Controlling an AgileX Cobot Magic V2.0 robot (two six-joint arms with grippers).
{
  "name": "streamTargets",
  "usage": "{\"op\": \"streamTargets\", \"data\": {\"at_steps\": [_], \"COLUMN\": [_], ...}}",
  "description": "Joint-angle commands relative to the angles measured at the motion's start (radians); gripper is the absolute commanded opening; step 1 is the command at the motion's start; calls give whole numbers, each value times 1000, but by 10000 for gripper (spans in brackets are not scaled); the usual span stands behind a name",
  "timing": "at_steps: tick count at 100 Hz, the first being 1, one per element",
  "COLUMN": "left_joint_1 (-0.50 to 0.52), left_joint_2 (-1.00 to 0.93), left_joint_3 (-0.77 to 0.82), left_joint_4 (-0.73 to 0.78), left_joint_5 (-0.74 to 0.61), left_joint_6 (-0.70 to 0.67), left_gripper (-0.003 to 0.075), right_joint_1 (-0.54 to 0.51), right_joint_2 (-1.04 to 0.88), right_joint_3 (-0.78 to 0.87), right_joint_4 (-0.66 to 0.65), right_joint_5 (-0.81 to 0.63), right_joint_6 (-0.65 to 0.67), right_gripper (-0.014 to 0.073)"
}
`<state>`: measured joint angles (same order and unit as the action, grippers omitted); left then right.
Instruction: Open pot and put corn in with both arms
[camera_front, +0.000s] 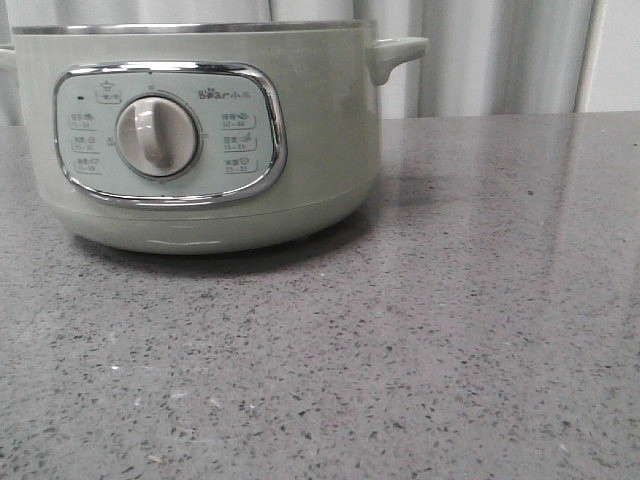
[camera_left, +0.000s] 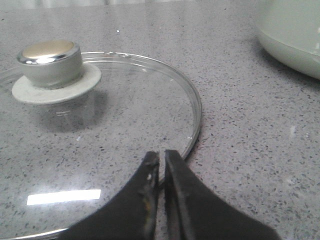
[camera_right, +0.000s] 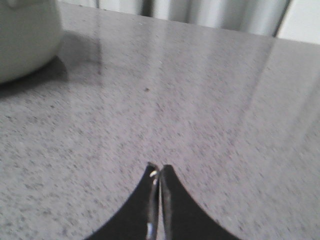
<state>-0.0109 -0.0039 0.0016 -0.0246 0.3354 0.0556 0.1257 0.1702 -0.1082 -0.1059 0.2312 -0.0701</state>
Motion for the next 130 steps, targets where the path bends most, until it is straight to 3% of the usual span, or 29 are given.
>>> {"op": "streamTargets", "data": {"at_steps": [1,36,130], "left_joint_1": [2,2,2], "left_joint_2": [-34,-34,-34], "left_joint_3": [7,7,7], "left_joint_4": [-1,-1,-1], "left_joint_5": [-33,-33,-33], "left_joint_6": [-9,-9,-9], "left_gripper": [-20,-20,-20], "right_joint_1": [-36,-82,-82], "right_joint_2": [-81,-200,-200], "right_joint_3": [-4,77,139], "right_joint_4": [3,30,51], "right_joint_5": [-13,131,63], "right_joint_6": [-11,-11,-11], "right_gripper": [-55,-55,-55]}}
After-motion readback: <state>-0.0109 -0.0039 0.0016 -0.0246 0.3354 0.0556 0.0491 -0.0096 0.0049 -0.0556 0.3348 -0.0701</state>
